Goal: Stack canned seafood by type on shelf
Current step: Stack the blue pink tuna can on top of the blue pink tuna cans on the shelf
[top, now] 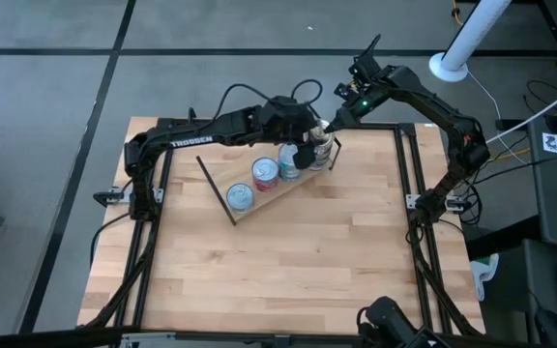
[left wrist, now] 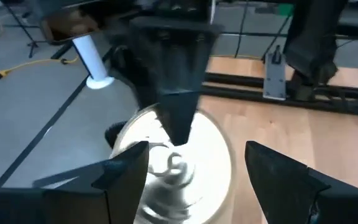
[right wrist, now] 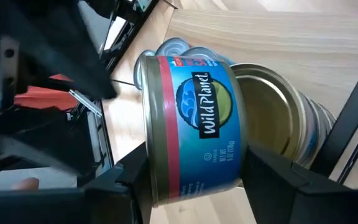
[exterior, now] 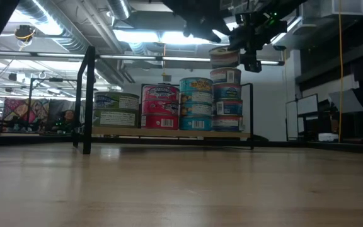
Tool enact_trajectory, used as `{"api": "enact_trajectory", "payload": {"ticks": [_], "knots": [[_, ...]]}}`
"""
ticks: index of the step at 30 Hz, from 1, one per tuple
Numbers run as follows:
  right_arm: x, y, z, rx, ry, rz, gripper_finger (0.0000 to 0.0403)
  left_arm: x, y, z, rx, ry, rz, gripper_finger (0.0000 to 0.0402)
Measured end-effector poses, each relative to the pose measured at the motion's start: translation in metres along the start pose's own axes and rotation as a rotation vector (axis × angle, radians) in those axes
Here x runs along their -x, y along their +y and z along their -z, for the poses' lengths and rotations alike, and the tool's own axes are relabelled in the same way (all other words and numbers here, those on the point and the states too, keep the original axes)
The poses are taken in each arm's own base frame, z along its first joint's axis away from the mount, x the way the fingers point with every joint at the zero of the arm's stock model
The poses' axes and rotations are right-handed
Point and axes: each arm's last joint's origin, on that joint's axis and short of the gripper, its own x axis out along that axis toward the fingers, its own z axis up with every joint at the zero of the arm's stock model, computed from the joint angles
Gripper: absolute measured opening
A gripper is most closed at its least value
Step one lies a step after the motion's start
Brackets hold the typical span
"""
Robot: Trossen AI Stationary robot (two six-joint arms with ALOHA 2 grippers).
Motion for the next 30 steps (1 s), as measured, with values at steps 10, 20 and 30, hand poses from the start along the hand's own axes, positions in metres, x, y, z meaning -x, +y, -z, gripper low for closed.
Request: {"api": "enact_trajectory", "payload": {"ticks": [10,20,30], "knots": [[0.0,0.0,0.0,-0.002,0.002,0.006,0.0191,-0.005,0.009,0.0,0.035,-0.027,-0.021,0.0263],[0.0,0.0,0.0,-0.005,0.002,0.008,0.0191,-0.005,0.009,-0.002,0.021,-0.041,-0.023,0.0263],[0.0,-0.001,0.0,-0.004,-0.003,0.062,0.0227,-0.005,0.014,-0.002,0.025,-0.043,-0.034,0.0263]]}}
